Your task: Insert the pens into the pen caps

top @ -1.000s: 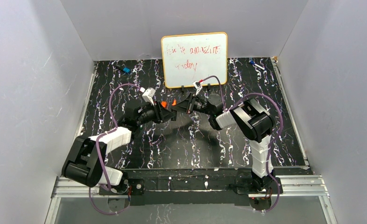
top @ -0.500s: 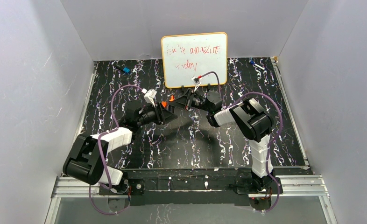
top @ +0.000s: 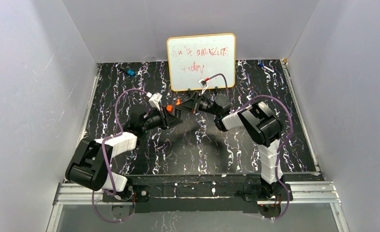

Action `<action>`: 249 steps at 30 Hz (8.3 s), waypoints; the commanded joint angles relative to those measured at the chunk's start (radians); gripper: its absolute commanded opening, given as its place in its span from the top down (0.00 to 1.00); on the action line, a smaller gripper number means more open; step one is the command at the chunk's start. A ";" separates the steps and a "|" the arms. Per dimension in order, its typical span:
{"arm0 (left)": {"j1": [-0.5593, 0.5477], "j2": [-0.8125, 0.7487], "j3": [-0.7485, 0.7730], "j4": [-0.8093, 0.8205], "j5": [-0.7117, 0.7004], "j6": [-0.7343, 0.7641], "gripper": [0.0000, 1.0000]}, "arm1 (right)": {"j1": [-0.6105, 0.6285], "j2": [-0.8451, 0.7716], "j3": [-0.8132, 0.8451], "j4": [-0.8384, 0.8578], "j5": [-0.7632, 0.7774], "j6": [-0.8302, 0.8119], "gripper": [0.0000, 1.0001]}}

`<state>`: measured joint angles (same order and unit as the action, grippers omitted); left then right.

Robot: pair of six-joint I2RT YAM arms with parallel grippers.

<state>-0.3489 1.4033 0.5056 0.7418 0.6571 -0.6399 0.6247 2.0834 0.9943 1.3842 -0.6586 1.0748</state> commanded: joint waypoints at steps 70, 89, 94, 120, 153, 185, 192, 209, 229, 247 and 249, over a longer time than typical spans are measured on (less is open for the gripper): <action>0.331 -0.398 0.214 -0.821 -0.316 0.385 1.00 | 0.221 0.491 1.454 -2.053 0.857 -0.802 0.32; 0.321 -0.402 0.215 -0.841 -0.326 0.403 1.00 | 0.239 0.534 1.373 -1.993 0.910 -0.840 0.41; 0.320 -0.399 0.215 -0.840 -0.326 0.404 1.00 | 0.238 0.534 1.359 -1.986 0.900 -0.840 0.49; 0.320 -0.393 0.206 -0.827 -0.313 0.395 1.00 | 0.099 0.092 0.779 -1.910 1.197 -0.386 0.80; 0.304 -0.394 0.193 -0.784 -0.212 0.390 1.00 | 0.023 0.198 0.857 -2.277 1.227 0.398 0.50; 0.304 -0.377 0.188 -0.756 -0.165 0.384 1.00 | -0.152 -0.022 0.779 -1.942 0.376 -1.708 0.35; 0.304 -0.367 0.188 -0.752 -0.161 0.385 1.00 | -0.151 0.005 0.768 -1.969 0.344 -1.797 0.35; 0.304 -0.348 0.192 -0.749 -0.163 0.388 1.00 | -0.138 0.020 0.685 -1.927 0.326 -1.796 0.35; 0.304 -0.340 0.197 -0.756 -0.165 0.398 1.00 | -0.120 0.065 0.662 -1.897 0.369 -1.790 0.34; 0.304 -0.334 0.198 -0.756 -0.165 0.400 1.00 | -0.094 0.054 0.585 -1.789 0.549 -1.709 0.76; 0.304 -0.333 0.199 -0.756 -0.166 0.402 1.00 | -0.092 0.049 0.590 -1.752 0.593 -1.649 0.88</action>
<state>-0.0418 1.0710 0.6838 -0.0223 0.4763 -0.2535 0.5255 2.1429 1.6062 -0.4347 -0.1787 -0.6579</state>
